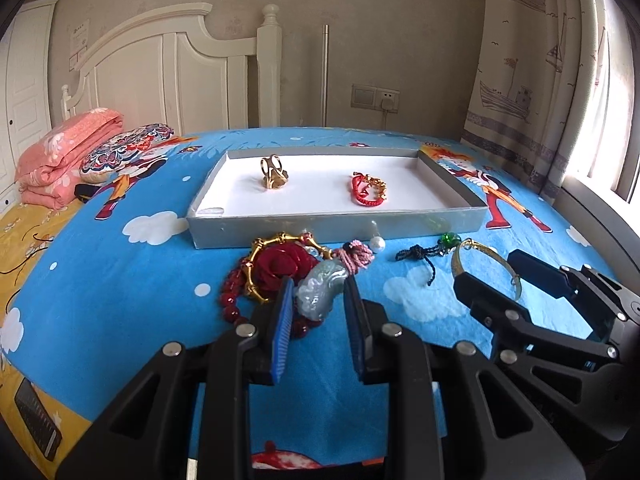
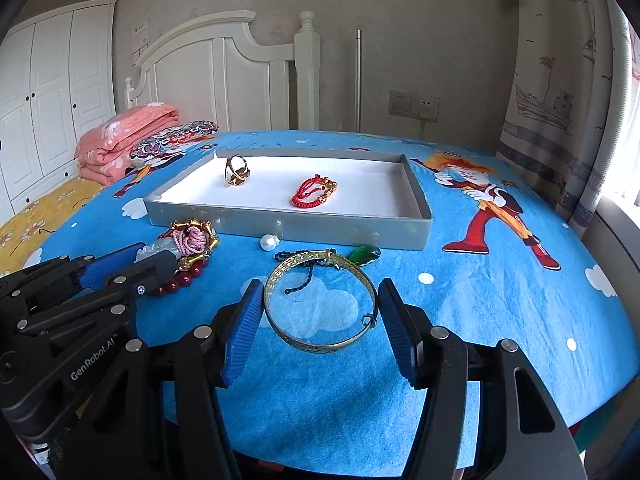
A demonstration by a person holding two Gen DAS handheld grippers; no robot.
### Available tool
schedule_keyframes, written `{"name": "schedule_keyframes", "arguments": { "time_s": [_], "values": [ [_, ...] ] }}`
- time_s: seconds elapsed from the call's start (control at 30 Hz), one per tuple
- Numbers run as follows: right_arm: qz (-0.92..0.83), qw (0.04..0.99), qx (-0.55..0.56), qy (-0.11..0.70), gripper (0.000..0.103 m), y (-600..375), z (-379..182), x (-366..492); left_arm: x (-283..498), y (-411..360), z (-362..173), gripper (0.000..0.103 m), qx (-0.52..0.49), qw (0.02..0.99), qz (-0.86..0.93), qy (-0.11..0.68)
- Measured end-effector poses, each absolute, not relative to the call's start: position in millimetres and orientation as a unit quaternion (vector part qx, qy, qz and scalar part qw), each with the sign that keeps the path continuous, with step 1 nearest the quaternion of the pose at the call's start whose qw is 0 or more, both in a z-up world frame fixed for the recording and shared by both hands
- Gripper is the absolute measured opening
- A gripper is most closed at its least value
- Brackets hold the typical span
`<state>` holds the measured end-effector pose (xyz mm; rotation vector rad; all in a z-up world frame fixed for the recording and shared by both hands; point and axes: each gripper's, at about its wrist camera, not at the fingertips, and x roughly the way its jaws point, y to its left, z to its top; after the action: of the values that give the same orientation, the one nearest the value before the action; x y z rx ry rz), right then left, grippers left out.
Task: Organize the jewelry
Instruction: 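Grasp gold bangle with right tool while left tool lifts the jade pendant, then lower jade pendant into tray with left tool while right tool releases bangle there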
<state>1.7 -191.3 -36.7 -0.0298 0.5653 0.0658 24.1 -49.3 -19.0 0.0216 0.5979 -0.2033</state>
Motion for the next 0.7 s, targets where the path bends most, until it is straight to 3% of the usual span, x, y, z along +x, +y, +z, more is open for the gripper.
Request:
{"name": "schedule_keyframes", "arguments": {
  "time_s": [0.33,0.7],
  "values": [
    [0.026,0.963,-0.011,0.267,0.056,-190,-24,24,38,-36,-10,0.025,0.007,0.956,-0.073,0.284],
    [0.017,0.963,-0.019,0.267,0.056,-190,7,102,121,-30,23,0.025,-0.001,0.954,-0.051,0.295]
  ]
}}
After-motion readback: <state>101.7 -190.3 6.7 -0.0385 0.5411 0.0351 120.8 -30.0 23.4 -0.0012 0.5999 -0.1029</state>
